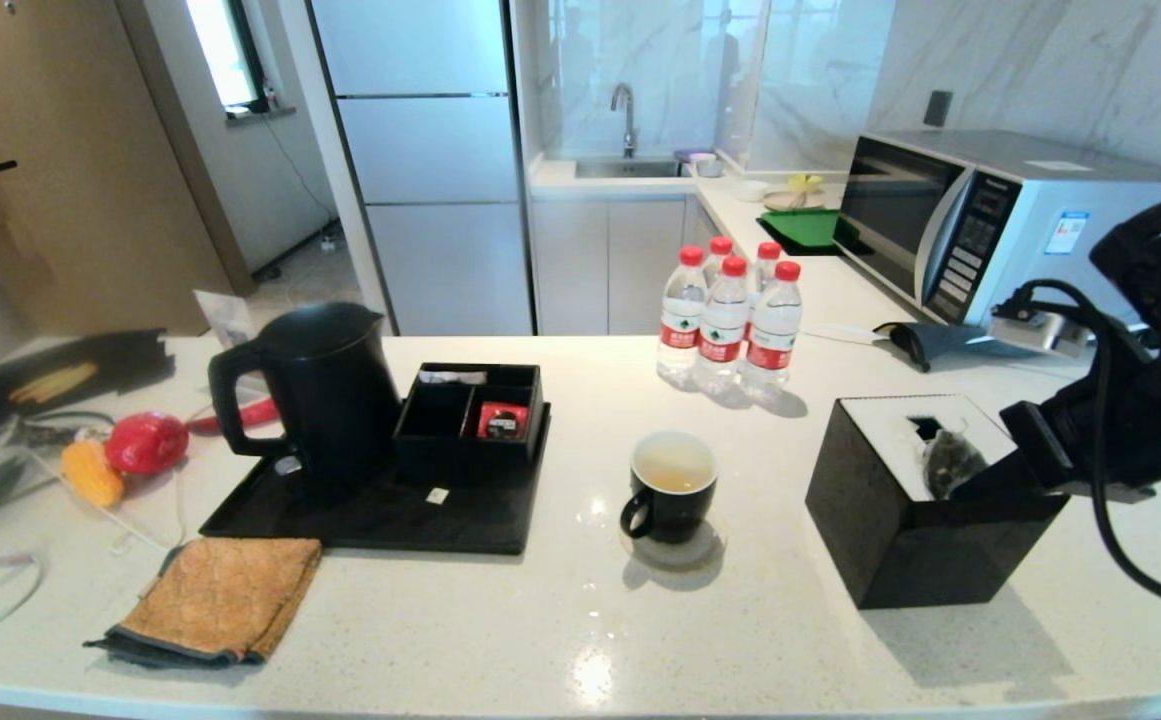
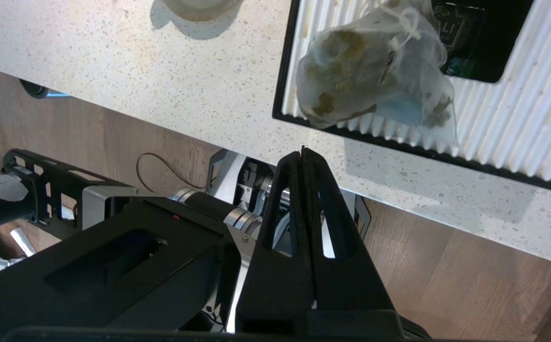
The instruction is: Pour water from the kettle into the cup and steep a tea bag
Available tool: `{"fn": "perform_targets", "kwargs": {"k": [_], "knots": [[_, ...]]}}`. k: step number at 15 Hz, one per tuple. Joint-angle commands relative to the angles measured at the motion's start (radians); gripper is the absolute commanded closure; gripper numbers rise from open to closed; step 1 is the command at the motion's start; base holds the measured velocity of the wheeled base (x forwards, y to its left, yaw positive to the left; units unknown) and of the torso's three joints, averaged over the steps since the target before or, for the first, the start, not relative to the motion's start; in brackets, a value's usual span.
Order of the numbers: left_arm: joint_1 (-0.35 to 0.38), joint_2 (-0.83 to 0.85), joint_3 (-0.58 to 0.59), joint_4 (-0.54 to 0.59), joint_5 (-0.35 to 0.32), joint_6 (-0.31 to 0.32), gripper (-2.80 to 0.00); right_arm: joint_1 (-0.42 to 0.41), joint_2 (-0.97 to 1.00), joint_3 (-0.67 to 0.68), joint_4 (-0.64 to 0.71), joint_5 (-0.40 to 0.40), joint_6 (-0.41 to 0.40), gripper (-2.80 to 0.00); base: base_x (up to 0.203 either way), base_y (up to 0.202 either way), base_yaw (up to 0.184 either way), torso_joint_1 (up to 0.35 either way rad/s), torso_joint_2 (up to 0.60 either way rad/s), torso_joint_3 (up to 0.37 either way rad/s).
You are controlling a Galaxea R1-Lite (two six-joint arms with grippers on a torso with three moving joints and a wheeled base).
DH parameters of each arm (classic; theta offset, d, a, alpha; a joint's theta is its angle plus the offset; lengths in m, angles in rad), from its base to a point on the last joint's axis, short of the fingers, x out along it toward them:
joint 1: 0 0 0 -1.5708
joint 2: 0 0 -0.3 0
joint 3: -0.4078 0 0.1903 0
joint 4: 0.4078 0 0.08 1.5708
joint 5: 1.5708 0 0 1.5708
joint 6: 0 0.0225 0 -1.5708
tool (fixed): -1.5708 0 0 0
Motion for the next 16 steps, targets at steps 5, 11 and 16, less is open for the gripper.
{"fn": "perform_targets", "kwargs": {"k": [5, 11, 16], "knots": [[0.0, 0.001, 0.0, 0.0, 0.0, 0.0, 0.0, -0.021, 0.026, 0.001, -0.034, -0.025, 0.001, 0.0, 0.0, 0.0, 0.0, 0.0, 0.0, 0.0], [0.0, 0.0, 0.0, 0.0, 0.0, 0.0, 0.0, -0.026, 0.031, 0.001, -0.065, -0.047, 0.004, 0.0, 0.0, 0.0, 0.0, 0.0, 0.0, 0.0], [0.0, 0.002, 0.0, 0.0, 0.0, 0.0, 0.0, -0.035, 0.031, -0.001, -0.081, -0.048, 0.018, 0.0, 0.0, 0.0, 0.0, 0.0, 0.0, 0.0]]}}
